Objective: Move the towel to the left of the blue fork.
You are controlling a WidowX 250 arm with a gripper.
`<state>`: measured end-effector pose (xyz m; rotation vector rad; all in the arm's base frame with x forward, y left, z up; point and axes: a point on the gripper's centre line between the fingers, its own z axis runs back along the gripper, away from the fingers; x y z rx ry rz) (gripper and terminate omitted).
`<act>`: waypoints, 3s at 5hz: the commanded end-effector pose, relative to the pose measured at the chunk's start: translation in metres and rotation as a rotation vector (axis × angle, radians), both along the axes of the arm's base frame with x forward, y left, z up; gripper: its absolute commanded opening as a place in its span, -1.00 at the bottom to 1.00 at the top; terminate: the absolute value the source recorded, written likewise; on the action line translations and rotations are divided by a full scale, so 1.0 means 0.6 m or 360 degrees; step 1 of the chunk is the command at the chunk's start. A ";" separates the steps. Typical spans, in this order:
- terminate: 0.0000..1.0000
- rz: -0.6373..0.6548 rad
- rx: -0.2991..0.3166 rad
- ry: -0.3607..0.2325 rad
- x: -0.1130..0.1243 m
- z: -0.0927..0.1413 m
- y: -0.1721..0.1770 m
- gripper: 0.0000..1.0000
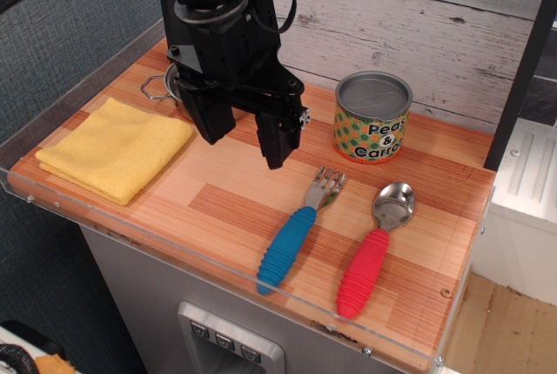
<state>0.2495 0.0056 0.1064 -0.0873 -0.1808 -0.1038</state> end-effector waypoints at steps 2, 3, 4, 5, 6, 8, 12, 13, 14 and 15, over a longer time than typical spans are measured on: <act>-1.00 0.0041 -0.0016 0.0031 0.006 -0.005 0.029 1.00; -1.00 0.0121 0.0014 0.0061 0.014 -0.010 0.071 1.00; -1.00 0.0200 0.0124 0.0058 0.022 -0.012 0.119 1.00; -1.00 0.0293 0.0155 0.0085 0.034 -0.027 0.186 1.00; -1.00 0.0321 0.0169 0.0085 0.043 -0.041 0.232 1.00; -1.00 0.0288 0.0195 0.0094 0.054 -0.070 0.275 -1.00; -1.00 0.0323 0.0217 0.0133 0.043 -0.130 0.307 -1.00; -1.00 0.0311 0.0196 0.0149 0.039 -0.140 0.295 -1.00; -1.00 0.0337 0.0154 0.0159 0.040 -0.142 0.277 -1.00; -1.00 0.0334 0.0157 0.0184 0.041 -0.148 0.257 -1.00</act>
